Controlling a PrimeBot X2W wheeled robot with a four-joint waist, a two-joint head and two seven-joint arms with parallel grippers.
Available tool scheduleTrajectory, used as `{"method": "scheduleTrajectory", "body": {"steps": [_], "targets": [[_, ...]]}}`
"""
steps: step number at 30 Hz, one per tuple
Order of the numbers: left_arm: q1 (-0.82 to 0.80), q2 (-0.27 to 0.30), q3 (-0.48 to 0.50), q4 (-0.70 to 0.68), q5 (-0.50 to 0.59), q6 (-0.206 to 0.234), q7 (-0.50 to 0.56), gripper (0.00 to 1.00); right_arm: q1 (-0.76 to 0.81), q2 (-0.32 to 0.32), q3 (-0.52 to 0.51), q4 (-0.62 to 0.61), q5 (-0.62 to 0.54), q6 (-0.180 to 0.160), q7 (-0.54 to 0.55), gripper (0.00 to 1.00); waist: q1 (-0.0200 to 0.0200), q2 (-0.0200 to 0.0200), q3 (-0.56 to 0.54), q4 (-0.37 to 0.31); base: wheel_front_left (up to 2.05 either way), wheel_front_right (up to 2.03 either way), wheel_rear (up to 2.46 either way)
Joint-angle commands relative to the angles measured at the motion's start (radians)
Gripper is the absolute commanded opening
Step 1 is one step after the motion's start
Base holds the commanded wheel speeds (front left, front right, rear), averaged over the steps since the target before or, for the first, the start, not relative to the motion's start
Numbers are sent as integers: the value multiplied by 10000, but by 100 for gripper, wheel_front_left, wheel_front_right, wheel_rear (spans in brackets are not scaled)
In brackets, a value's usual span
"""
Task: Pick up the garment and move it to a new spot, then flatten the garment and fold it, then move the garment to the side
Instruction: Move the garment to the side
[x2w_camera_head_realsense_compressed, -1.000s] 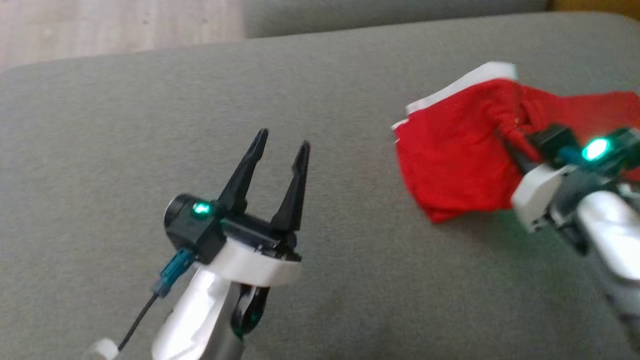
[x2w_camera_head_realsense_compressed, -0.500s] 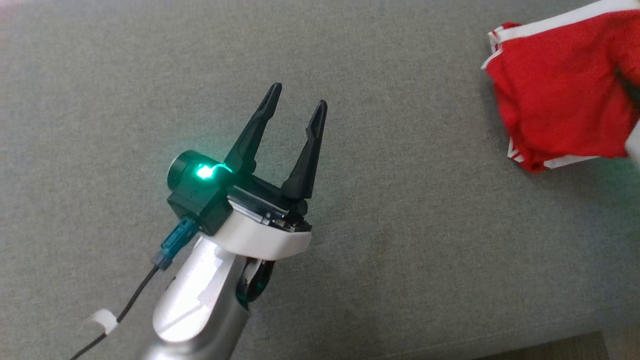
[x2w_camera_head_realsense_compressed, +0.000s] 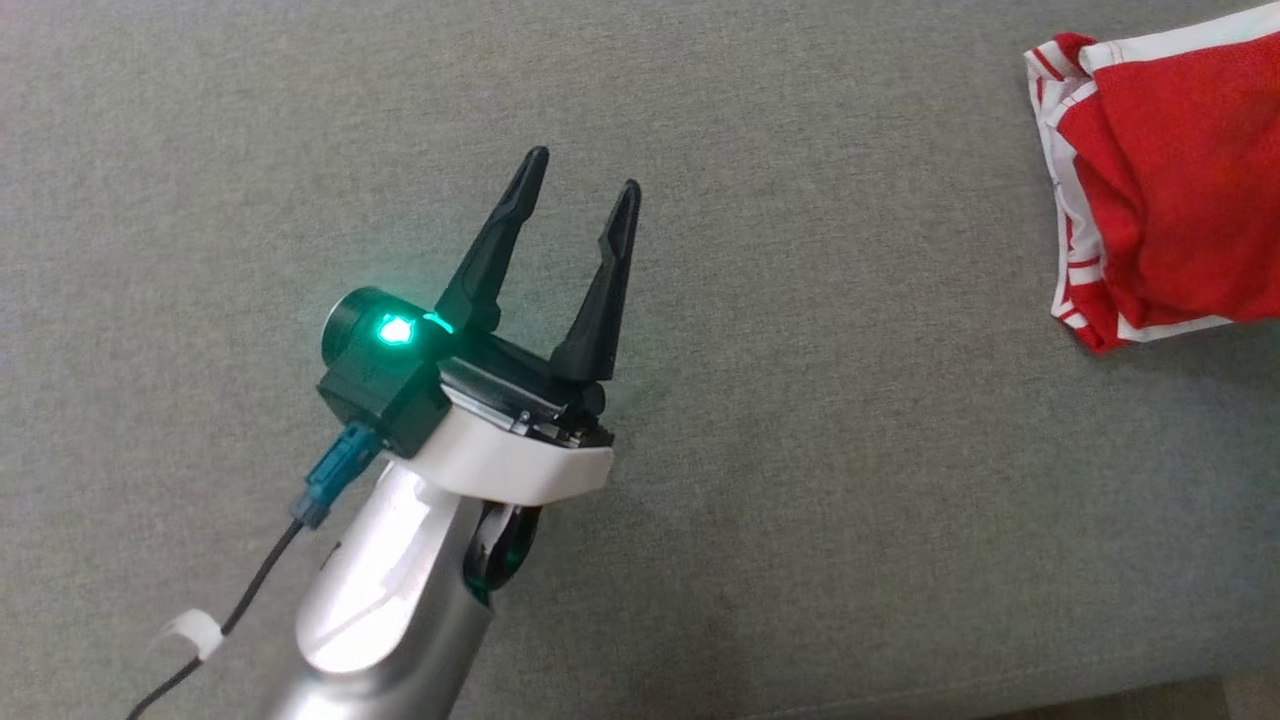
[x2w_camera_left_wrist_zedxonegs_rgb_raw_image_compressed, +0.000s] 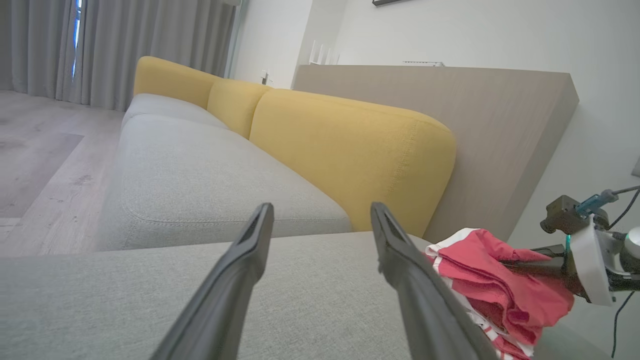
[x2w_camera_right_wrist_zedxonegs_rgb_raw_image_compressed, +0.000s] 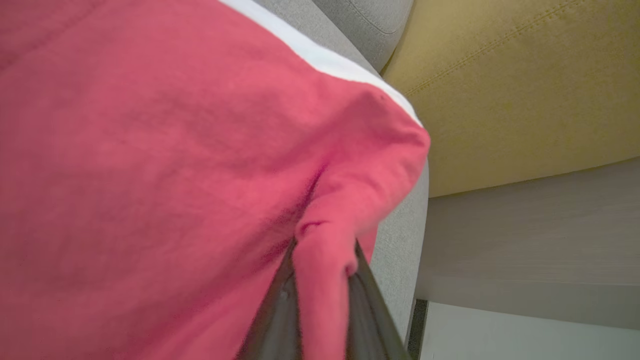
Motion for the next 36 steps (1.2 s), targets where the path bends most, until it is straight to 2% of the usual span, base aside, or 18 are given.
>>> {"method": "scheduleTrajectory", "body": {"steps": [1,5,6,7,17,24,27,30,36], "targets": [[-301,49,327,-345,-68,-19,-49,100,184,-540,-157,-174,-74,-7,76,0,0,0,27,36,0,0,0],[-254,49,421,-329,-63,-28,-49,100,302,-450,-493,-113,-103,-7,584,0,0,0,51,82,0,0,0],[-238,49,437,-324,-62,-30,-49,100,310,-414,-614,-177,-169,-7,554,43,0,0,51,91,0,0,0],[-220,49,452,-318,-60,-33,-49,100,339,-370,-746,-217,-233,-7,544,100,0,0,42,99,0,0,0],[-22,49,681,-269,-43,-51,-49,100,860,-12,-1787,-719,-898,-7,675,100,0,0,-342,106,0,0,0],[384,49,1116,-292,-19,-55,-49,100,915,768,-2971,-1289,-1428,-7,335,100,0,0,-1020,68,0,0,0],[639,49,1341,-319,19,-42,-49,100,927,1479,-3716,-1608,-1528,-7,121,100,0,0,-1410,104,0,0,0],[968,49,1613,-336,49,4,-49,100,1219,2483,-4320,-2004,-1654,-7,-269,100,0,0,-1870,169,0,0,0],[1659,49,2190,-372,110,153,-49,100,2193,4468,-4804,-3187,-1499,-7,-1232,100,0,0,-2611,328,0,0,0]]}}
